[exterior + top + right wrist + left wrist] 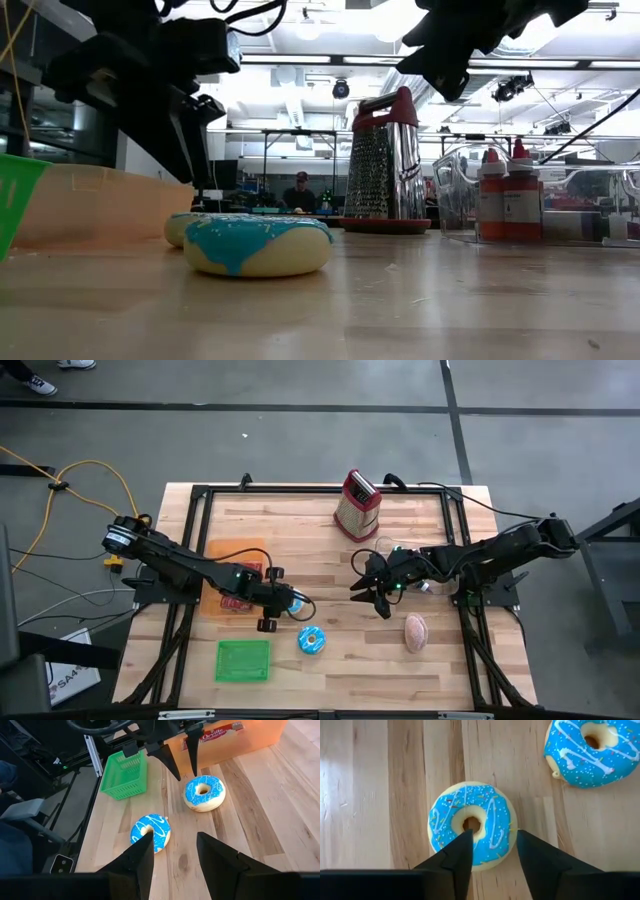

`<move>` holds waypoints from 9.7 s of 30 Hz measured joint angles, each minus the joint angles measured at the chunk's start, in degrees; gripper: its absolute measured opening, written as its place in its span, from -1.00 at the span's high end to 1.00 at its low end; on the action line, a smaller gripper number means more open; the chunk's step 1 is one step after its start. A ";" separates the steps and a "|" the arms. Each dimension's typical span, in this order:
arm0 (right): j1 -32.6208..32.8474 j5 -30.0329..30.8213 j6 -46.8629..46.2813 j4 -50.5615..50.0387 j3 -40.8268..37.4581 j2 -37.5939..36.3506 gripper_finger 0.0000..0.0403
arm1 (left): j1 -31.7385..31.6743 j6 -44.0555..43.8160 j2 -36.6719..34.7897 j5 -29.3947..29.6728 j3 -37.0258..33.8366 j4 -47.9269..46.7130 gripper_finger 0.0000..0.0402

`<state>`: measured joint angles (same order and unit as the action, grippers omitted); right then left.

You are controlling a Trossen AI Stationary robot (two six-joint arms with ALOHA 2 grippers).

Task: Pick & Place Food Item
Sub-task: Put the top blue donut into the green bin, then put the blue donut into the green bin

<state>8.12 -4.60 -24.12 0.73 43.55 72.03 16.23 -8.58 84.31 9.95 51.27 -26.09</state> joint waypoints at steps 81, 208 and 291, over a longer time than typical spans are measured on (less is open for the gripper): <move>0.02 -0.01 0.00 0.13 -0.04 0.00 0.31 | 1.42 3.39 -4.01 0.03 5.74 -7.71 0.34; 0.02 -0.01 0.00 0.15 0.00 0.00 0.31 | 43.32 -39.45 5.37 5.08 5.66 -12.74 0.05; 0.02 -0.02 0.00 0.13 0.00 -0.02 0.31 | 4.03 5.75 18.62 -13.17 25.81 -7.31 0.05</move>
<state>8.14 -4.62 -24.12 0.86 43.55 72.01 20.26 -2.83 102.93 -3.21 77.07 -33.40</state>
